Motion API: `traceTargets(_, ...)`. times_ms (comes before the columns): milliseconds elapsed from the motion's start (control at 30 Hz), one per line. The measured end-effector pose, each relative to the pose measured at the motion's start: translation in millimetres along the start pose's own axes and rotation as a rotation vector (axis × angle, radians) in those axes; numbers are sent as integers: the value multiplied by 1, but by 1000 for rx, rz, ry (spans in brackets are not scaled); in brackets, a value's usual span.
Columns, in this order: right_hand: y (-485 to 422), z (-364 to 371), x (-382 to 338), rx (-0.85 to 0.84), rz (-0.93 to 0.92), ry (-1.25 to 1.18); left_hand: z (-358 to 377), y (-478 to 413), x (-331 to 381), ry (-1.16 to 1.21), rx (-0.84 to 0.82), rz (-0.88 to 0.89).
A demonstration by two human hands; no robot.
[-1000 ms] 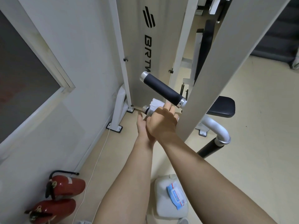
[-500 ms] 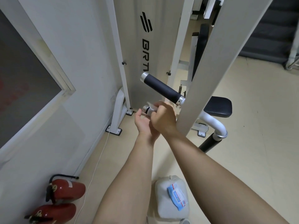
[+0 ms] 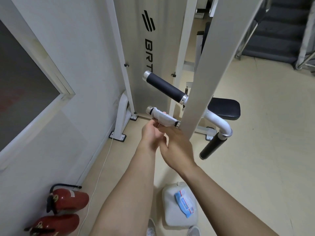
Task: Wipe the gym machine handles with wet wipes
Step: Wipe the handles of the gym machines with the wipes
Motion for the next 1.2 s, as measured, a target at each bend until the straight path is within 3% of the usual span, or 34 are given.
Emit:
traceTargets(133,16,-50,0,417,-122,-99,1,-4,3,78,151,103)
traceTargets(200,21,-77,3,628,-126,-75,6,0,3,88,122,148)
traceTargets(267,19,-96,4,708,-86,-40,11,2,3,12,56,202)
traceTargets(400,-9,-111,9,571,107,-104,15,-1,3,-67,-12,332)
traceTargets(467,-25,-114,12,474,205,-140,13,-6,6,-7,67,297)
traceTargets(567,-40,-122,17,388,272,-3,12,-14,8,59,181,225)
traceTargets(633,-45,-125,21,358,282,61,21,-17,10,126,176,178)
traceTargets(733,-45,-124,23,408,246,128,47,-22,16,142,54,112)
traceTargets(867,-42,-121,20,487,210,191,47,-35,21,116,153,96)
traceTargets(1100,-52,-123,31,436,249,183,63,-54,-25,70,54,-48)
traceTargets(1200,-53,-125,35,416,235,188,63,-54,10,-39,216,-27)
Point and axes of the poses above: each hand's wrist, its own y-axis away from the middle knuckle, its own z-axis out of the palm, x = y × z, the point moved 6 cm from there along -y, towards the middle knuckle
